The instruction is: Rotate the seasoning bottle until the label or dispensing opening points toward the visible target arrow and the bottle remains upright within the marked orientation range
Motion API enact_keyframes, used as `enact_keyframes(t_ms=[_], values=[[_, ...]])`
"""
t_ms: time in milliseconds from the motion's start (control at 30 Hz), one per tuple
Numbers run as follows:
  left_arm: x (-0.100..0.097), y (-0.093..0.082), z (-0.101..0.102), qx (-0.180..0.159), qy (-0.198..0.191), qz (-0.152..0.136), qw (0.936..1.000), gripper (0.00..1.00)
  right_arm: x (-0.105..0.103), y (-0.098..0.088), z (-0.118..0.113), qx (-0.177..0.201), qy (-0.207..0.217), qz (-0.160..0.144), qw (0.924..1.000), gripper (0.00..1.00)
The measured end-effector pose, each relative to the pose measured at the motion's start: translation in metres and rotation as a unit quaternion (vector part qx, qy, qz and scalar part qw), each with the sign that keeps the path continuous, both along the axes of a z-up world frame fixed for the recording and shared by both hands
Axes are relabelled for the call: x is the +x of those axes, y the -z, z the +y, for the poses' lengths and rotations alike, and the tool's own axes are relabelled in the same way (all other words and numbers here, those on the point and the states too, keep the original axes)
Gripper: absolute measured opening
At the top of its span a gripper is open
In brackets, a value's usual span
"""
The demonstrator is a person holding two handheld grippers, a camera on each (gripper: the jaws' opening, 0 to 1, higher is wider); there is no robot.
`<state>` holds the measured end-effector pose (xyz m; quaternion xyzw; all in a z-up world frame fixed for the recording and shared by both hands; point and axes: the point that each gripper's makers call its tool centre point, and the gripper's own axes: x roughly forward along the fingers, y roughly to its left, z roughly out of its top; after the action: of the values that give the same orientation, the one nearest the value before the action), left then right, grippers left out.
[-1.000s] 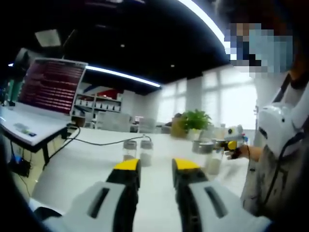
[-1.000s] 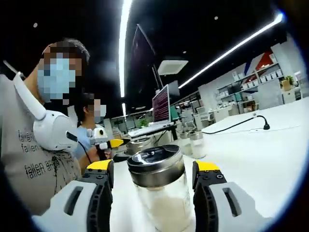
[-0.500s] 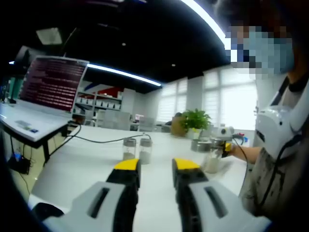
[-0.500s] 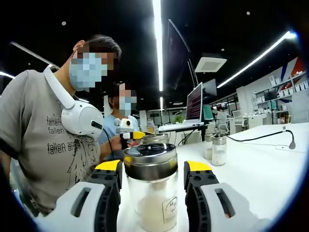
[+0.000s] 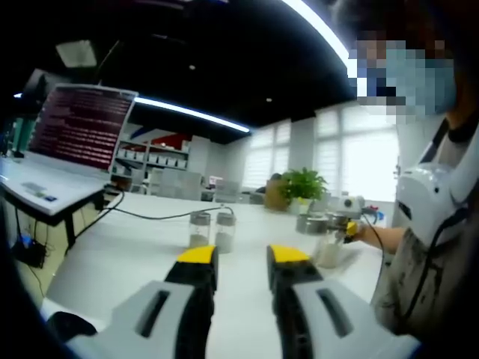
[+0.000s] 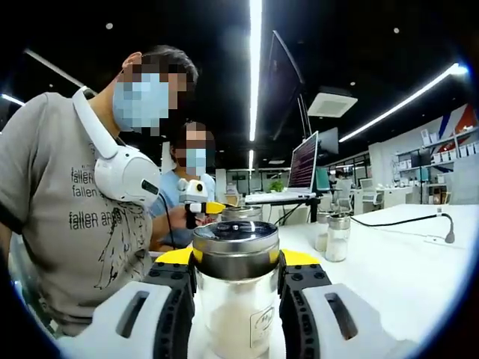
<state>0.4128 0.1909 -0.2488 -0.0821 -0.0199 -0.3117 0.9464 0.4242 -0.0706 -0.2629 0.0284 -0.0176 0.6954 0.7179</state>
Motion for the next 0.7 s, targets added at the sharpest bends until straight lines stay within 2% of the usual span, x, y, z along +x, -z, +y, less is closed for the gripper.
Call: enact_keyframes(t_ms=[433, 467, 700], values=[[0.003, -0.004, -0.006, 0.002, 0.011, -0.005, 0.9999, 0.27, 0.015, 0.000, -0.002, -0.010, 0.064, 0.000, 0.9979, 0.42], [0.003, -0.005, -0.006, 0.003, 0.011, -0.005, 0.9999, 0.27, 0.004, 0.001, 0.004, -0.009, 0.070, 0.000, 0.9975, 0.42], [0.002, -0.004, 0.001, -0.006, 0.002, -0.006, 1.0000, 0.27, -0.004, 0.002, 0.008, -0.007, 0.104, -0.001, 0.9946, 0.42]])
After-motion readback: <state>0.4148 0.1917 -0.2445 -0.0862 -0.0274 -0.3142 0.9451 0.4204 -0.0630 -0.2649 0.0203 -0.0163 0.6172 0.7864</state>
